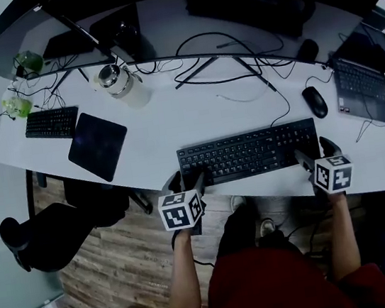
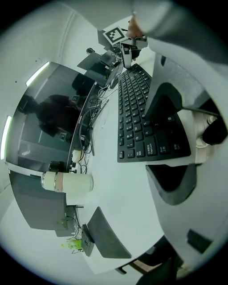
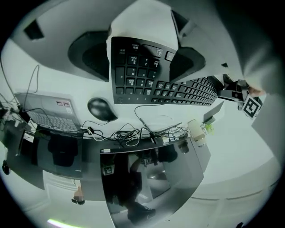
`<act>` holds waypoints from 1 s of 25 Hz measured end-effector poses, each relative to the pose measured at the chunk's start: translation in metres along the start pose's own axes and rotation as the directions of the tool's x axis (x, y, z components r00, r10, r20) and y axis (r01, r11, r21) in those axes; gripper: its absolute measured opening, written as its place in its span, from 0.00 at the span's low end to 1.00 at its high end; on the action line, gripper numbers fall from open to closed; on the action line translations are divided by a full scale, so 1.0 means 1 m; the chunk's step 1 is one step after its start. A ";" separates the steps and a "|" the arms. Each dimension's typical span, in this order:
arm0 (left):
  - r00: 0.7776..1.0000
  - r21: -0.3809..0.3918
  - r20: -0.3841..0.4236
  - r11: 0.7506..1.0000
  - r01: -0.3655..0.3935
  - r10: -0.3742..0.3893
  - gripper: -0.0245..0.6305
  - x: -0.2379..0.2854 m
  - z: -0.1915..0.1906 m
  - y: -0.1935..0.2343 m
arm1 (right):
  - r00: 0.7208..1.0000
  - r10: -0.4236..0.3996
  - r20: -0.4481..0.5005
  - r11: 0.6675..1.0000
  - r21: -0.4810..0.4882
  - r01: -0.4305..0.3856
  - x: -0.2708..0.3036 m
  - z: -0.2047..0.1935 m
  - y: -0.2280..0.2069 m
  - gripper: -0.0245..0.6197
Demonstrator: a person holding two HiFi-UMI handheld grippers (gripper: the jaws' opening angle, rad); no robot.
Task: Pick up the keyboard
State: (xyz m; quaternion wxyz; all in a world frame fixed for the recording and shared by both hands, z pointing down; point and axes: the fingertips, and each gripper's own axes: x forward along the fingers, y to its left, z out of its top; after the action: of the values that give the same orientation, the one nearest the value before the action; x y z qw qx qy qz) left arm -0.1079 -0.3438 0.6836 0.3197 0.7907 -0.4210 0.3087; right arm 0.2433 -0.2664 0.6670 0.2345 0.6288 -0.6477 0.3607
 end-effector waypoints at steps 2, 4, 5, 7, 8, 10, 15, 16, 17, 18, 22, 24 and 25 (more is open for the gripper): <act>1.000 -0.007 -0.004 1.000 0.007 -0.007 0.48 0.001 0.000 -0.001 | 1.000 -0.004 -0.009 1.000 0.008 0.004 0.001 0.000 -0.006 0.64; 1.000 -0.018 -0.013 1.000 0.020 -0.020 0.48 0.003 -0.001 -0.003 | 1.000 0.007 -0.027 1.000 0.023 -0.006 0.004 -0.003 -0.009 0.65; 0.999 -0.020 -0.019 0.999 0.026 -0.026 0.48 0.003 -0.002 -0.004 | 0.999 0.010 -0.036 1.000 0.027 -0.009 0.005 -0.004 -0.009 0.65; 0.999 -0.017 -0.026 0.999 0.033 -0.033 0.48 0.004 -0.002 -0.004 | 0.998 0.022 -0.057 1.000 0.022 -0.021 0.009 -0.008 -0.007 0.65; 0.999 -0.015 -0.030 0.999 0.034 -0.035 0.48 0.004 -0.002 -0.004 | 0.997 0.025 -0.066 1.000 0.014 -0.024 0.011 -0.010 -0.005 0.65; 0.999 -0.008 -0.039 0.999 0.034 -0.034 0.48 0.005 -0.002 -0.005 | 0.997 0.019 -0.077 1.000 -0.002 -0.019 0.012 -0.012 -0.004 0.65; 0.999 -0.003 -0.039 1.000 0.011 -0.011 0.48 0.005 -0.001 -0.005 | 0.994 0.020 -0.106 0.999 -0.033 -0.024 0.013 -0.012 -0.007 0.65; 0.999 -0.002 -0.042 1.000 0.010 -0.010 0.48 0.005 -0.002 -0.005 | 0.993 0.018 -0.113 0.999 -0.034 -0.022 0.012 -0.012 -0.008 0.65; 0.999 0.000 -0.046 1.000 0.009 -0.009 0.48 0.005 -0.002 -0.005 | 0.993 0.014 -0.119 0.999 -0.032 -0.018 0.012 -0.013 -0.008 0.65; 0.999 0.002 -0.051 1.000 0.007 -0.007 0.48 0.005 -0.002 -0.005 | 0.992 0.011 -0.123 0.999 -0.028 -0.015 0.012 -0.013 -0.007 0.65; 0.999 0.004 -0.054 1.000 -0.004 0.005 0.48 0.004 -0.002 -0.005 | 0.992 0.001 -0.125 1.000 -0.021 -0.003 0.011 -0.015 -0.008 0.65; 0.999 0.006 -0.051 1.000 -0.011 0.011 0.48 0.004 -0.002 -0.005 | 0.992 0.000 -0.124 1.000 -0.019 -0.002 0.012 -0.015 -0.008 0.65; 0.999 0.006 -0.051 1.000 -0.014 0.014 0.48 0.003 -0.002 -0.005 | 0.993 -0.001 -0.122 1.000 -0.017 -0.001 0.012 -0.015 -0.008 0.65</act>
State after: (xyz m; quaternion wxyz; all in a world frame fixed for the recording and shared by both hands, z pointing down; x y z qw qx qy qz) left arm -0.1026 -0.3416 0.6861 0.3257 0.7807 -0.4173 0.3321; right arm 0.2477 -0.2621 0.6869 0.2789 0.6034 -0.6355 0.3927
